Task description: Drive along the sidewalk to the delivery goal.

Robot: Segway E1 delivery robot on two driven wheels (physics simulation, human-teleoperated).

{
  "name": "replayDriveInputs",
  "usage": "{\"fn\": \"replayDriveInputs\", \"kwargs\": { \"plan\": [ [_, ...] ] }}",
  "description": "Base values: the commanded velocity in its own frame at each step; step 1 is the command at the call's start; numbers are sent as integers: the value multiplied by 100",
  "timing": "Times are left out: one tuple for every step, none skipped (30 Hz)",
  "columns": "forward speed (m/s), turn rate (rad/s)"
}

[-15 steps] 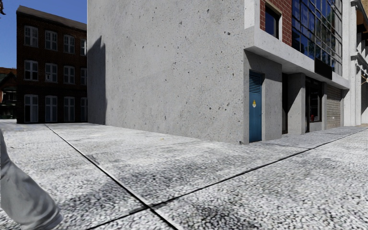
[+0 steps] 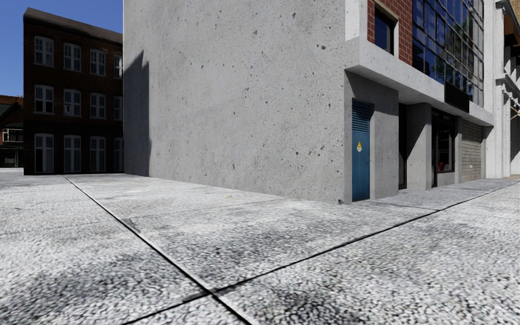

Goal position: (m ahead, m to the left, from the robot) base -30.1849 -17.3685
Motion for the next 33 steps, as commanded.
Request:
{"fn": "replayDriveInputs", "kwargs": {
  "plan": [
    [0, 0],
    [0, 0],
    [0, 0],
    [0, 0],
    [0, 0],
    [0, 0],
    [0, 0],
    [0, 0],
    [0, 0],
    [0, 0],
    [0, 0],
    [0, 0],
    [0, 0],
    [0, 0],
    [0, 0],
    [0, 7],
    [0, 7],
    [0, 18],
    [0, 30],
    [0, 38],
    [0, 38],
    [0, 42],
    [0, 45],
    [0, 45],
    [0, 46],
    [0, 46],
    [0, 47],
    [0, 47],
    [0, 49],
    [0, 50],
    [0, 50],
    [0, 52],
    [0, 53]
  ]
}}
